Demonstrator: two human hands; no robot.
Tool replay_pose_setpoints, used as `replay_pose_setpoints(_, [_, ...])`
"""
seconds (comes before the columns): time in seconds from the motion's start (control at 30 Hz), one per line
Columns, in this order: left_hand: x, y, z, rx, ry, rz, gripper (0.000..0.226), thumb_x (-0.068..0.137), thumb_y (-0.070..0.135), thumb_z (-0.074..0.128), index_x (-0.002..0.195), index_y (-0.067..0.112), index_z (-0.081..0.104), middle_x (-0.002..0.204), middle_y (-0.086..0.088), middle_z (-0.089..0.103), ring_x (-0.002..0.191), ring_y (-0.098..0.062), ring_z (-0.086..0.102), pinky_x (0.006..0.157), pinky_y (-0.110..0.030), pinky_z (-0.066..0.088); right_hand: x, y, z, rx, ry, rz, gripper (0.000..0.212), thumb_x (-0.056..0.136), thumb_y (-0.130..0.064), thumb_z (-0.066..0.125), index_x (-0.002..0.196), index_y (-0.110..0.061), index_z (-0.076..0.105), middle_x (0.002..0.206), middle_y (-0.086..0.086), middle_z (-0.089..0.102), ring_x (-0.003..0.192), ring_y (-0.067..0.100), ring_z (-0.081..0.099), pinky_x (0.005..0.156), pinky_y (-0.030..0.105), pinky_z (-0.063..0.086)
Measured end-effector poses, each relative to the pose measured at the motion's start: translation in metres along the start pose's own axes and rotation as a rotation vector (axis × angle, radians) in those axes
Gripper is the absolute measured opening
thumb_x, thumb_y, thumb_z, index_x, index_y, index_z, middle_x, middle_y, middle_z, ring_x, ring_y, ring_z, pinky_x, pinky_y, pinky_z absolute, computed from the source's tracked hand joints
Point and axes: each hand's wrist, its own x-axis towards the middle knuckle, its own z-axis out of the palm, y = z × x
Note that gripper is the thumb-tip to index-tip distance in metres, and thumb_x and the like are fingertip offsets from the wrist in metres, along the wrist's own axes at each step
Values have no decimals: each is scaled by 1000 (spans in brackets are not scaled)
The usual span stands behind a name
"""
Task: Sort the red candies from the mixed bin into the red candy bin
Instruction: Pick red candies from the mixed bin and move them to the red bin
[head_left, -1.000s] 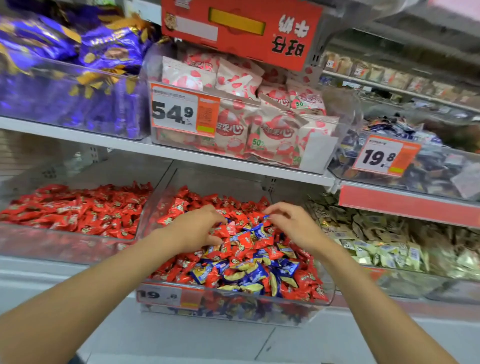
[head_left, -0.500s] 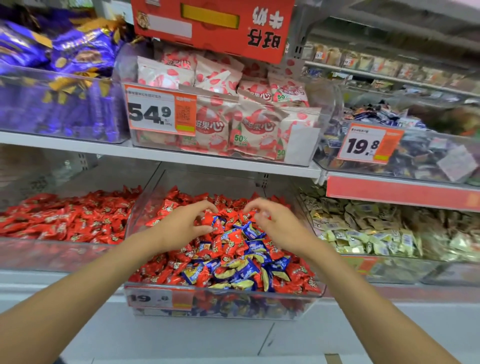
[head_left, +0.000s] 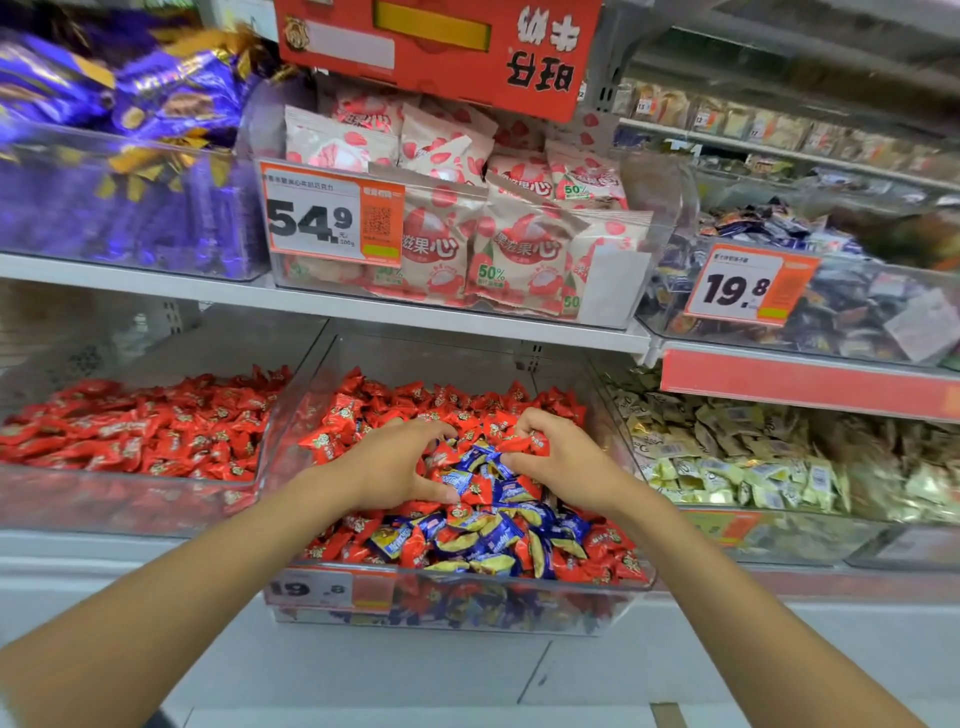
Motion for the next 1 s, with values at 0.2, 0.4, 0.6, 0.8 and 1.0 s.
replay_pose_setpoints(0.2, [2, -8, 1, -90, -59, -18, 47, 67, 65, 65, 98, 30, 58, 92, -3, 65, 75, -23, 64, 71, -33, 48, -5, 0, -10, 71, 78, -25, 14, 92, -18, 60, 88, -19, 46, 87, -8, 58, 81, 13, 57, 76, 29, 41])
replay_pose_setpoints(0.4, [-8, -13, -5, -159, 89, 15, 34, 78, 50, 64, 91, 20, 54, 88, 1, 54, 71, -12, 52, 64, -27, 43, -6, -5, -14, 28, 107, -50, 7, 95, -27, 56, 99, -24, 60, 101, -6, 65, 88, 22, 64, 84, 32, 47])
replay_pose_setpoints(0.6, [-14, -14, -20, -231, 204, 18, 38, 71, 59, 61, 98, 32, 59, 92, 4, 68, 74, -15, 62, 74, -31, 49, 3, -9, 8, -85, -12, -46, 26, 80, -46, 70, 97, -27, 66, 120, -8, 64, 110, 9, 57, 95, 32, 44])
replay_pose_setpoints(0.8, [-22, -13, -31, -164, 124, 32, 48, 83, 35, 67, 129, 23, 59, 130, 6, 58, 117, -8, 56, 94, -14, 39, 22, -15, 32, -501, -228, -99, 58, 82, -53, 65, 130, -22, 55, 129, 3, 60, 115, 23, 55, 94, 39, 47])
replay_pose_setpoints(1.0, [-27, -8, -31, -157, 131, 46, 20, 89, 24, 64, 108, 25, 70, 112, 11, 67, 105, -1, 59, 98, -28, 45, 23, -2, 27, -161, -131, -80, 14, 86, -28, 69, 89, -22, 56, 93, -11, 57, 91, 15, 55, 82, 38, 45])
